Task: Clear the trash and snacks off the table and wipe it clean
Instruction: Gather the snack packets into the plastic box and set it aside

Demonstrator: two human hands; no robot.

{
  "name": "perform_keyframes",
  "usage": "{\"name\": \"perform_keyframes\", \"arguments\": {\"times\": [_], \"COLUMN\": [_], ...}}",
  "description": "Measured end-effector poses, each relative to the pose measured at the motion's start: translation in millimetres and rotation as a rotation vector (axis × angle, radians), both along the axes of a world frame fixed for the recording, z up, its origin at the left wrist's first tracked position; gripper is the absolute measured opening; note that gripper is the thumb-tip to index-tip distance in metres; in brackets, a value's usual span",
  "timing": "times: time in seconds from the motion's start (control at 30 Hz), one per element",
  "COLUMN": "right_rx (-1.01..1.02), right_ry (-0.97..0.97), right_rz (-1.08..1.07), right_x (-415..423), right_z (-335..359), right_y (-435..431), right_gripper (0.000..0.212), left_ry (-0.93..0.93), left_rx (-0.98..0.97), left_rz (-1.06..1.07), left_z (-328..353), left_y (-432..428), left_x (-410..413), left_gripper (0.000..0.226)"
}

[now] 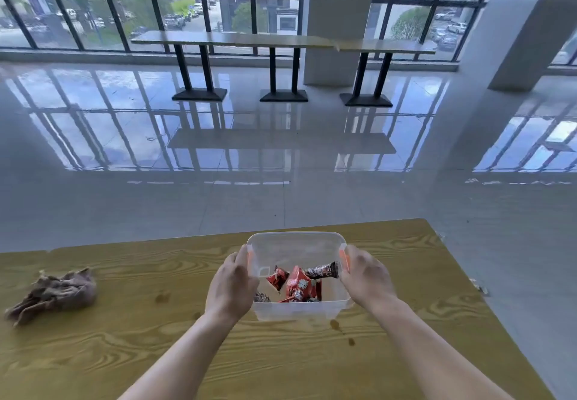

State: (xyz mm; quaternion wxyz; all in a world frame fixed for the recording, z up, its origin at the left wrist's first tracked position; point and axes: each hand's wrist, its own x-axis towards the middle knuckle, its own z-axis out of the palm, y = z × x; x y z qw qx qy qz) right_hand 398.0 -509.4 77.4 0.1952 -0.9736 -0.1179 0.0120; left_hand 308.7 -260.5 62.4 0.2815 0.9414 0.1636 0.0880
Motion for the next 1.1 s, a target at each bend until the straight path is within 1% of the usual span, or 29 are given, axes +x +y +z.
{"name": "perform_keyframes", "arguments": {"times": [0.07, 0.23, 0.33, 0.47, 0.57, 0.73, 0.83, 1.0, 1.1], "right_rx": [0.005, -0.001, -0.016, -0.036, -0.052, -0.039, -0.068, -0.131, -0.141], "right_ry": [0.009, 0.017, 0.018, 0.032, 0.032, 0.049, 0.045, 0.033, 0.051], "right_rz": [-0.034, -0.088, -0.12, -0.145, -0.134, -0.148, -0.143, -0.134, -0.137], "right_x": [12, 45, 71, 109, 134, 177, 198, 220, 222], "right_z": [-4, -11, -17, -26, -33, -42, -44, -48, -53], "right_y": [-23, -81, -108, -136, -148, -165, -171, -178, -179], "right_gripper": [0.009, 0.006, 0.013, 0.015, 0.014, 0.023, 0.022, 0.016, 0.023], "left_ry": [0.027, 0.054, 0.061, 0.082, 0.085, 0.077, 0.072, 0.084, 0.077], "left_rx": [-0.009, -0.007, -0.011, -0.063, -0.083, -0.069, -0.034, -0.031, -0.024], "left_rz": [-0.015, -0.067, -0.082, -0.073, -0.059, -0.076, -0.095, -0.099, -0.103], "left_z": [0, -6, -8, -15, -23, -31, -35, -44, -49], "left_y": [-21, -73, -103, -133, -149, -170, -179, -191, -193], "left_x": [19, 68, 95, 125, 147, 184, 204, 219, 221], "left_gripper": [0.042, 0.047, 0.051, 0.05, 0.051, 0.055, 0.052, 0.051, 0.055]}}
